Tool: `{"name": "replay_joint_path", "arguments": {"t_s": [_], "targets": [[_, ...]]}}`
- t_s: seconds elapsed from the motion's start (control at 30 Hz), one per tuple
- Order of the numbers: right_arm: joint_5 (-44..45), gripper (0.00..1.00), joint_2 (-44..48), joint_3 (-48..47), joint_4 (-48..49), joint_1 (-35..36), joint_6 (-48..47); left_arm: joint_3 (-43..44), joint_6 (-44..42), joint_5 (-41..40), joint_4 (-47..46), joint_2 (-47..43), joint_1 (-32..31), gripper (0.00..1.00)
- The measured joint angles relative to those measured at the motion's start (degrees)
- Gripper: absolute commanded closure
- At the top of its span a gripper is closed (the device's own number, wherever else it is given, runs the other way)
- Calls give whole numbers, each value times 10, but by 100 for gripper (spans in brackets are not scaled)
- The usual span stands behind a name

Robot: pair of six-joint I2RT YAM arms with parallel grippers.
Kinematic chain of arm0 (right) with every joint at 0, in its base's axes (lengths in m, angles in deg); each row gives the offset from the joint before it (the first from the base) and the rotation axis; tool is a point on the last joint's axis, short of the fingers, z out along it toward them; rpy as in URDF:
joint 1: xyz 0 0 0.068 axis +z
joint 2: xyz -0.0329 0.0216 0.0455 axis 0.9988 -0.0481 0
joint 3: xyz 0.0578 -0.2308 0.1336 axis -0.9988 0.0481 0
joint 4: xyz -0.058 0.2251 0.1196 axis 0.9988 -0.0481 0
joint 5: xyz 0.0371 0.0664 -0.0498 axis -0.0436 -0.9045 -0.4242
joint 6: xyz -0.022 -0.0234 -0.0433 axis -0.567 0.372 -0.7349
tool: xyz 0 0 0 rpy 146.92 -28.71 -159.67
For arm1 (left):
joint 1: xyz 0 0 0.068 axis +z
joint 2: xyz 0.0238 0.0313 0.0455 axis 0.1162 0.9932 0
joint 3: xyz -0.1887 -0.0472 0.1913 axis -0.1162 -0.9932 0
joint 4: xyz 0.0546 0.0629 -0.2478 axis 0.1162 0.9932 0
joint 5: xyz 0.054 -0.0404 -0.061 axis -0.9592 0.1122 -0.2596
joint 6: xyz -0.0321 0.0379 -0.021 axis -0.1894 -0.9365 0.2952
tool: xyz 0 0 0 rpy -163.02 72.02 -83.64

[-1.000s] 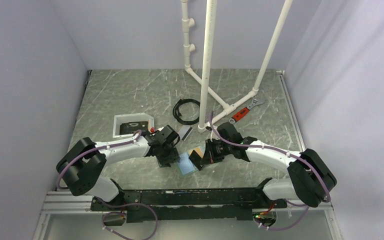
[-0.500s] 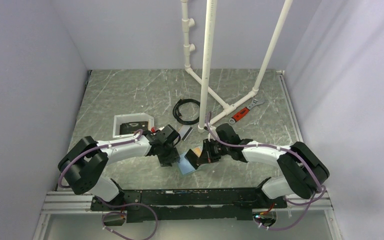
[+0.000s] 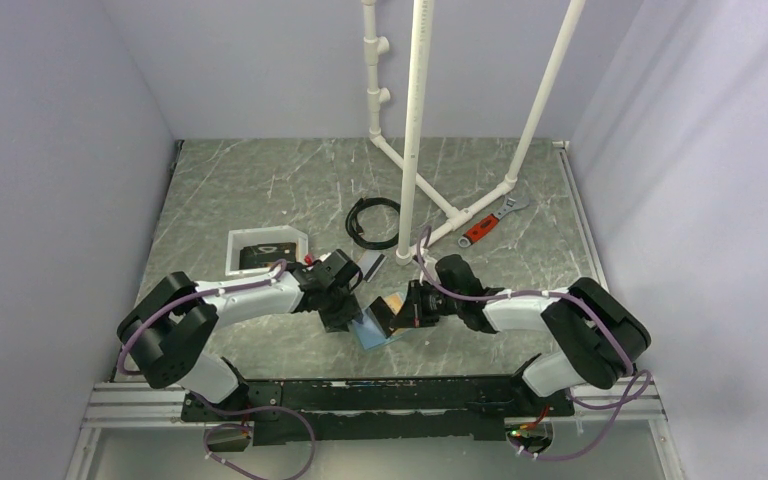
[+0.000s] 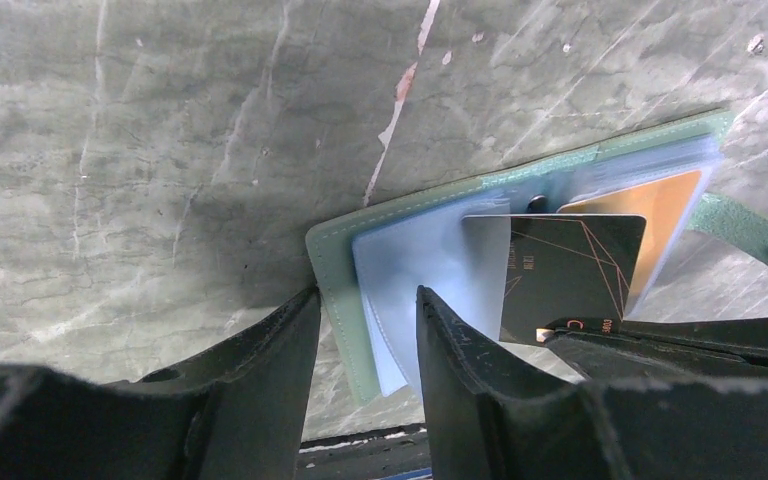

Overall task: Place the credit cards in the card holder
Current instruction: Insert the credit card into the card holder.

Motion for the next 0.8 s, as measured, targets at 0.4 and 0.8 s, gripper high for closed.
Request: {"name": "replay_joint_path", "arguments": {"t_s": [0.4,0.8], "targets": [[13,99,0,33,56,0,78,-46,21,-2,-56,-40,-4,44],[19,96,0,43,79,0,106,-136,52,-18,-93,-127,-6,68]]}}
